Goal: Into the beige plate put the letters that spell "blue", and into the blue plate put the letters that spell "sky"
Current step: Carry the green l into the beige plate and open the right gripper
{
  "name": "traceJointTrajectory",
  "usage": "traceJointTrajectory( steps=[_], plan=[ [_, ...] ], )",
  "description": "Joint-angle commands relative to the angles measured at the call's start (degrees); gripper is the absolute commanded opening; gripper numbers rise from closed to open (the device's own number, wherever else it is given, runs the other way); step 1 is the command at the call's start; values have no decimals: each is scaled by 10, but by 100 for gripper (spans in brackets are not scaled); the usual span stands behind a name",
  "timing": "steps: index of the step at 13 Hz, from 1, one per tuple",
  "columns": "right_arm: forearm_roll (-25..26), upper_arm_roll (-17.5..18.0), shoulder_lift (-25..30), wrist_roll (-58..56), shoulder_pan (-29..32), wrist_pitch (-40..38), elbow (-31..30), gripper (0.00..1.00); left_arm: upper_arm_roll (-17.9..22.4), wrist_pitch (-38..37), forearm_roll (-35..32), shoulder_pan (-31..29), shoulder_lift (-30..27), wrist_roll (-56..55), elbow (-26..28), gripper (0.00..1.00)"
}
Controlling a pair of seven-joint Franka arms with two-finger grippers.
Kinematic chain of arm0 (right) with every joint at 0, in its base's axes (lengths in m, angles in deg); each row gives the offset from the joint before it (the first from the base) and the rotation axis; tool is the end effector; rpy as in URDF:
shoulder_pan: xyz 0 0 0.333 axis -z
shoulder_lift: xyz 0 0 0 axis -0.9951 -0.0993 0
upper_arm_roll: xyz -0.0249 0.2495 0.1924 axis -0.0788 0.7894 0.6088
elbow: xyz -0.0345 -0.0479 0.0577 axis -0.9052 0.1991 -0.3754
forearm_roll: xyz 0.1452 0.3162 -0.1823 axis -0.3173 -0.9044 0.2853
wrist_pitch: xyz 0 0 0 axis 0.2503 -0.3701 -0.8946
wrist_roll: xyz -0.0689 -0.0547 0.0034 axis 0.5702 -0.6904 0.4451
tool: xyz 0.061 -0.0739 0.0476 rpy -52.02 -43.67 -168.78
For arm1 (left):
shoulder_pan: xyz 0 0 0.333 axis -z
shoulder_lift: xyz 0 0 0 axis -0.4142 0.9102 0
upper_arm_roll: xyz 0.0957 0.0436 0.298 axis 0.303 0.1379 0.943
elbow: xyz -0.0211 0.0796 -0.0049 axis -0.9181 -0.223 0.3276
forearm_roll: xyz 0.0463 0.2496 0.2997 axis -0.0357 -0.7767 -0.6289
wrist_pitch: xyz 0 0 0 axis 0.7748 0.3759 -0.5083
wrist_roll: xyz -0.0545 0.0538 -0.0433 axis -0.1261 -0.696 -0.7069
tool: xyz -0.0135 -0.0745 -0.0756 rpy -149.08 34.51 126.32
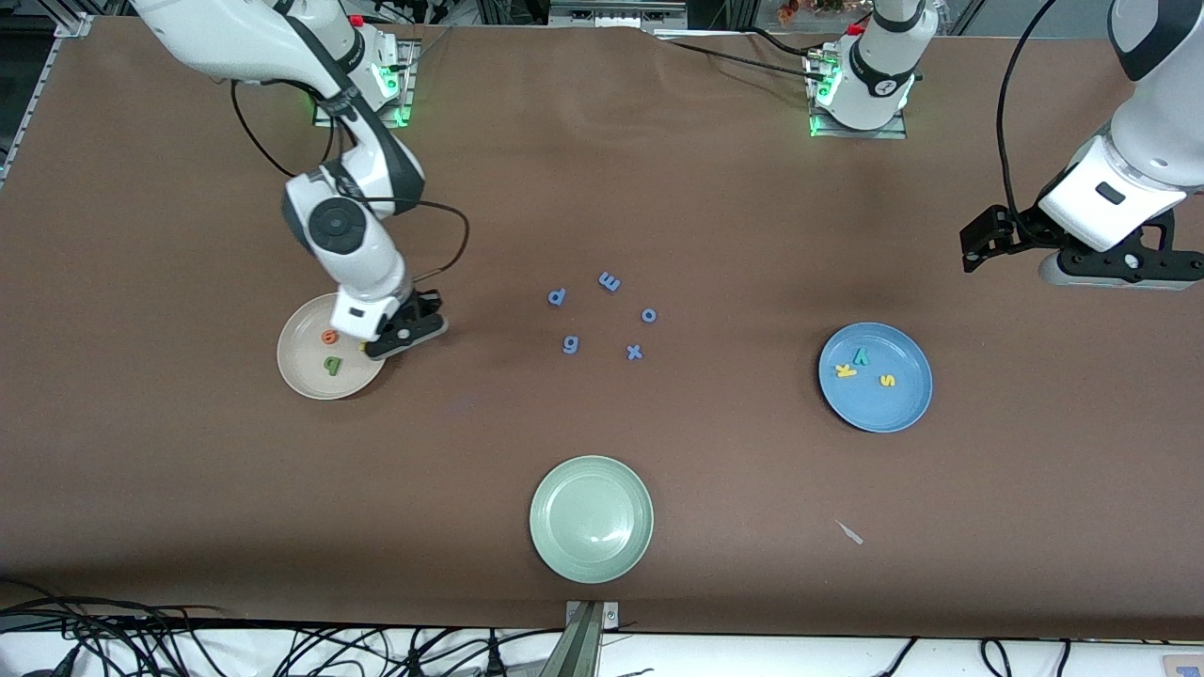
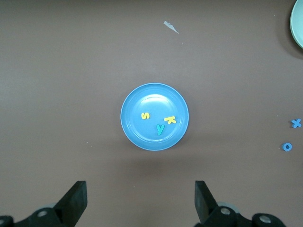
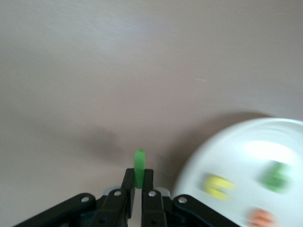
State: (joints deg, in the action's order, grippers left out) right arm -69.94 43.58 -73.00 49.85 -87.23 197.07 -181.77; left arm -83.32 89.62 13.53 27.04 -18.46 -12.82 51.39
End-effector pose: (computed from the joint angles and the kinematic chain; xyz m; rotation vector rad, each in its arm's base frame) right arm 0.5413 0.1792 0.2395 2.9405 0.7813 0.0231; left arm 0.5658 -0.0562 0.5766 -3.1019 0.0748 -0.0276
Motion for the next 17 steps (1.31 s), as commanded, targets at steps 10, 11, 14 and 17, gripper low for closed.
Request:
traceJointTrajectory(
  steps=[10,11,14,17],
  plan=[
    [-19,-24,95,-66,48,-96,-48,65,1,-13,7,-1,-6,14,-5,100],
    [-60,-24,108,-67,48,-113,-40,70,1,-13,7,-1,-6,14,-5,100],
    [-141,-22,140,-66,48,-259,49,93,1,-13,7,-1,-6,14,-5,100],
    [-166,-22,170,-65,49,-378,140,100,1,-14,7,-1,-6,14,-5,100]
  ],
)
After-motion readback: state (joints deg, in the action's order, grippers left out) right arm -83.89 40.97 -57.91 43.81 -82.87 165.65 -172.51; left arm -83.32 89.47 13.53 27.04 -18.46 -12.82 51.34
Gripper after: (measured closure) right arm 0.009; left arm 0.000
